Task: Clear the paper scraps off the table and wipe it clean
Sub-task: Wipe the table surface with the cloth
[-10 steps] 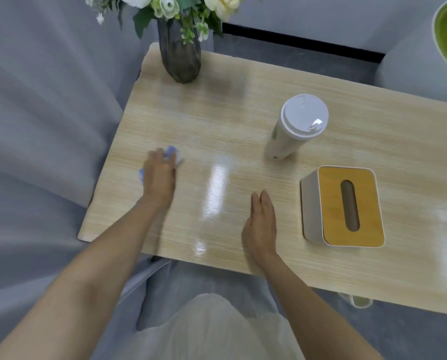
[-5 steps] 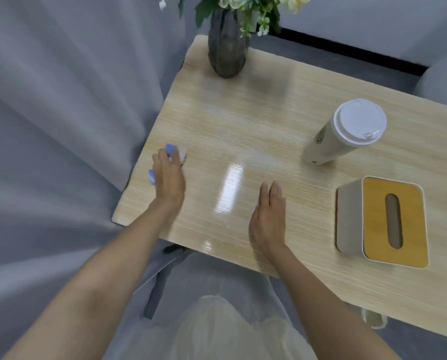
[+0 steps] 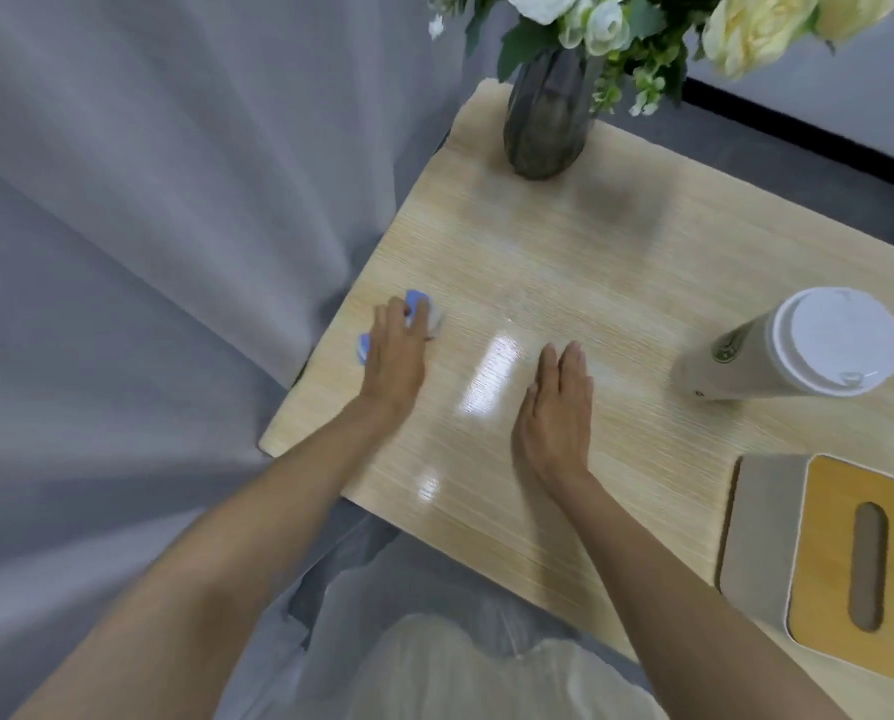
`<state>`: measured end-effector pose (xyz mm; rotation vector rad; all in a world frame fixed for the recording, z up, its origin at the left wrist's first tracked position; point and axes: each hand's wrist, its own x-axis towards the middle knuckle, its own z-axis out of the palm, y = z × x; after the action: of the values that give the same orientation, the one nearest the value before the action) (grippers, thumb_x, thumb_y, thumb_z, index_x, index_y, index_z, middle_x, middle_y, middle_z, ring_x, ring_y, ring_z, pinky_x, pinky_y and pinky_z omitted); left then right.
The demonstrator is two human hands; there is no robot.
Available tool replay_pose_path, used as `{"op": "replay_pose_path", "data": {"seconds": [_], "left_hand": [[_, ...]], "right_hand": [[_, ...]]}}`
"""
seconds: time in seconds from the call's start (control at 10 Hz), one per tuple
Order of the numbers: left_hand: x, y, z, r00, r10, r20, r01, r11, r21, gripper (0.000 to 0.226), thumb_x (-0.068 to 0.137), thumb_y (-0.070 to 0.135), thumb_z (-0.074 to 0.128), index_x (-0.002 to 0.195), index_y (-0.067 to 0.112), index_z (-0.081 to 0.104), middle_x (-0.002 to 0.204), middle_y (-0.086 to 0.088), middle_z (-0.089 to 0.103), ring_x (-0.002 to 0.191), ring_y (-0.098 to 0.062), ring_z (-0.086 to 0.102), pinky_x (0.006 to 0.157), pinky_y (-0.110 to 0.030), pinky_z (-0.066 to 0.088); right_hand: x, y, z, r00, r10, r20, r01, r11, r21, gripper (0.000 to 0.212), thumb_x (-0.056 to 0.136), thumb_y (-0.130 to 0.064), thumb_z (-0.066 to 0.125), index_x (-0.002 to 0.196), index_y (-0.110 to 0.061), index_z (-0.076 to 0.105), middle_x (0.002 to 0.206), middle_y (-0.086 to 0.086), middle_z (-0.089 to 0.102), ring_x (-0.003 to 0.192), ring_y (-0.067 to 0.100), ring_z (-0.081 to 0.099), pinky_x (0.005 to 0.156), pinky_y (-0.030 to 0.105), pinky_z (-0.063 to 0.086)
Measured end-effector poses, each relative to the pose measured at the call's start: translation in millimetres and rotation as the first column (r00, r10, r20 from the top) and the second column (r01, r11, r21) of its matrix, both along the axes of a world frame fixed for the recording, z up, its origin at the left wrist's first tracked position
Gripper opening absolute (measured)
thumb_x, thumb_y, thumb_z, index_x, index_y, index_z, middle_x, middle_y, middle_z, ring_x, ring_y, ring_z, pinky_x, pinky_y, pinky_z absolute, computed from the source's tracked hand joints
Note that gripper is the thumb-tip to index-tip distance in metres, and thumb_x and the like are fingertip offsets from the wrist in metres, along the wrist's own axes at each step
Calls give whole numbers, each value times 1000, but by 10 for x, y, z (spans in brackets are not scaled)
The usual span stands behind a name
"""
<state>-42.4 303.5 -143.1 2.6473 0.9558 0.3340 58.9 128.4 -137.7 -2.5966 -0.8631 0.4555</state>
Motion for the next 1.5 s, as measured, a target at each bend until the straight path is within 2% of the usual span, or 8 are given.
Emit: {"op": "replay_pose_path", "data": {"seconds": [0.1,0.4,0.6,0.8,1.0,1.2,1.3,1.5], "left_hand": [[-41,-49,-110,835,-522,-173,549,811,202,53,76,1,58,127,8,45,96,-11,57,83,-27,47,69,-28,43],[764,241,183,952,305,8,-298,935,-190,26,97,19,35,117,14,50,120,-13,44,107,-26,42,84,-31,37],[653,-38,26,812,-579,-76,584,807,90,27,85,9,51,110,19,56,96,-3,49,86,-18,43,71,-28,46],[1151,487,184,953,284,104,-269,953,-137,11,90,24,49,81,30,49,93,6,45,91,-25,46,85,-46,42],[1214,-365,3,886,-463,23,464,884,-60,24,89,15,61,111,19,57,99,2,57,86,-12,55,77,-42,50],[1396,430,65,996,84,27,-79,985,-154,31,98,14,39,125,11,54,121,-13,48,113,-31,44,93,-32,40],[1477,-230,149,988,132,78,-106,956,-275,29,98,30,39,117,14,53,90,16,42,85,0,46,70,-11,35],[994,-353,5,711,-700,-71,703,708,60,44,70,1,67,110,19,57,84,-1,58,73,-20,50,59,-33,48]], "right_hand": [[106,142,26,999,-29,-27,29,1000,7,52,100,-13,27,151,-8,14,159,16,1,147,27,-2,119,39,-1],[548,107,-2,992,-123,-24,123,992,-24,52,100,-14,26,151,-8,14,159,14,0,147,23,-5,120,37,-1],[608,82,-16,995,-104,5,104,994,-28,52,100,-12,27,150,-6,14,159,14,2,147,24,-2,120,36,-2],[576,-126,-107,996,-79,40,82,994,-71,53,101,-15,25,151,-7,8,159,11,-5,147,20,-10,119,35,-7],[573,-159,-121,995,-90,52,93,994,-60,55,100,-22,18,150,-4,4,159,9,-8,145,16,-15,118,30,-12],[498,-312,-126,995,-68,71,73,995,-68,59,97,-31,6,151,-6,1,159,10,-10,145,16,-16,117,29,-12],[404,-414,-146,993,-59,104,66,996,-62,57,98,-29,9,149,-5,0,158,11,-9,145,17,-16,117,31,-10],[237,-583,-144,988,-104,116,111,992,-52,57,96,-19,22,146,6,17,156,21,13,145,26,7,117,37,2]]}}
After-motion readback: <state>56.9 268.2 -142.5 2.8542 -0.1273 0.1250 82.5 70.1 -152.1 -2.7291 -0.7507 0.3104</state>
